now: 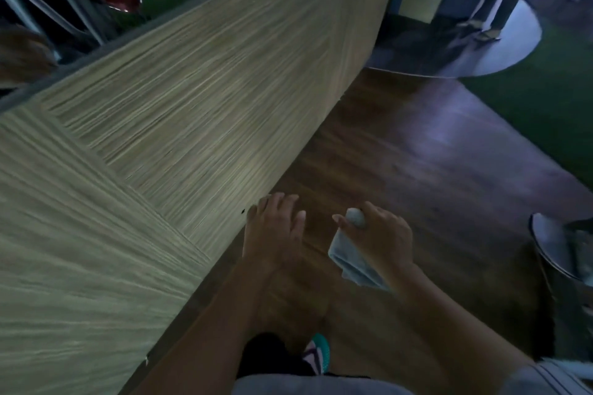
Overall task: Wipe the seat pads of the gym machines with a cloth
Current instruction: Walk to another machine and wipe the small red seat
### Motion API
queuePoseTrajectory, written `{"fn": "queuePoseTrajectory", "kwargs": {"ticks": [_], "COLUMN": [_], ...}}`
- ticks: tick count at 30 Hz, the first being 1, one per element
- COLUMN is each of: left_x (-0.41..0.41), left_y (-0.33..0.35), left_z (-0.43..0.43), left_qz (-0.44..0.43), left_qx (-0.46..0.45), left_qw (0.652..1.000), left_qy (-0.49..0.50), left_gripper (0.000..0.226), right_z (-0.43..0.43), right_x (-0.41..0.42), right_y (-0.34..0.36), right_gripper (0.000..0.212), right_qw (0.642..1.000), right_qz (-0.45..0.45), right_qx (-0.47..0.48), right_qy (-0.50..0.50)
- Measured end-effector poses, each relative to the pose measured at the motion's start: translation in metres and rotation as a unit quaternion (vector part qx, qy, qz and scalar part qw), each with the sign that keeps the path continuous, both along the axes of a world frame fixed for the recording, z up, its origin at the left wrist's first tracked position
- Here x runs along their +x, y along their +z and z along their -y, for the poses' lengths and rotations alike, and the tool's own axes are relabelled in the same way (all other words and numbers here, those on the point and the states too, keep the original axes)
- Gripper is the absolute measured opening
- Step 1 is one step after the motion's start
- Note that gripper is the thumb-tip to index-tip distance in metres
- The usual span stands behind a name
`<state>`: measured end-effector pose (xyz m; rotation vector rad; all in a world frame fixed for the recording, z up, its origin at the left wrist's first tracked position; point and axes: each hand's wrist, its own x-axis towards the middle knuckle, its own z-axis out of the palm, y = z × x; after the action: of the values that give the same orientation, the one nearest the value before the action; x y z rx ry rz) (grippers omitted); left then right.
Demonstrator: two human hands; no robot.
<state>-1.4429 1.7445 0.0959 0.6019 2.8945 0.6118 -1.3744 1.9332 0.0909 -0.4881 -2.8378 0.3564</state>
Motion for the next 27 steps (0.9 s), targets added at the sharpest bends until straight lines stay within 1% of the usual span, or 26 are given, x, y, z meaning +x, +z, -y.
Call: {"fn": "queuePoseTrajectory", "kwargs": {"ticks": [3, 6, 9, 14, 16, 18, 20, 22, 25, 27], "left_x": [-0.063, -0.136, -0.215, -0.333, -0.376, -0.408, -0.435, -0.460, -0.494, -0.515], "left_y": [-0.003, -0.012, -0.017, -0.007, -0.004, -0.003, -0.006, -0.012, -0.024, -0.027], "left_z": [-0.026, -0.057, -0.098, -0.178, -0.218, -0.260, -0.303, -0.350, -0.425, -0.478], "left_qz": [0.005, 0.002, 0.003, 0.004, 0.012, 0.018, 0.015, 0.027, 0.029, 0.039], "left_qx": [-0.006, -0.011, -0.017, -0.035, -0.031, -0.022, -0.006, -0.011, -0.017, -0.026], "left_qw": [1.000, 0.999, 0.997, 0.987, 0.983, 0.978, 0.972, 0.965, 0.958, 0.954], "left_qy": [-0.012, -0.031, -0.075, -0.154, -0.181, -0.208, -0.235, -0.261, -0.283, -0.295], "left_gripper": [0.046, 0.057, 0.066, 0.059, 0.059, 0.063, 0.071, 0.077, 0.073, 0.063], "right_z": [-0.023, -0.051, -0.082, -0.142, -0.174, -0.208, -0.242, -0.282, -0.349, -0.399], "right_x": [-0.059, -0.120, -0.187, -0.288, -0.321, -0.345, -0.366, -0.386, -0.409, -0.425], "right_y": [-0.003, -0.012, -0.018, -0.013, -0.011, -0.011, -0.013, -0.018, -0.023, -0.021], "right_gripper": [0.048, 0.051, 0.046, 0.048, 0.048, 0.047, 0.047, 0.045, 0.044, 0.041], "right_qw": [1.000, 1.000, 0.998, 0.991, 0.985, 0.976, 0.969, 0.964, 0.958, 0.954], "right_qz": [0.006, 0.006, -0.005, -0.010, -0.004, 0.010, 0.015, 0.012, 0.022, 0.019], "right_qx": [-0.017, -0.023, -0.030, -0.035, -0.070, -0.100, -0.100, -0.094, -0.077, -0.082], "right_qy": [-0.007, -0.011, -0.046, -0.128, -0.161, -0.193, -0.226, -0.249, -0.274, -0.287]}}
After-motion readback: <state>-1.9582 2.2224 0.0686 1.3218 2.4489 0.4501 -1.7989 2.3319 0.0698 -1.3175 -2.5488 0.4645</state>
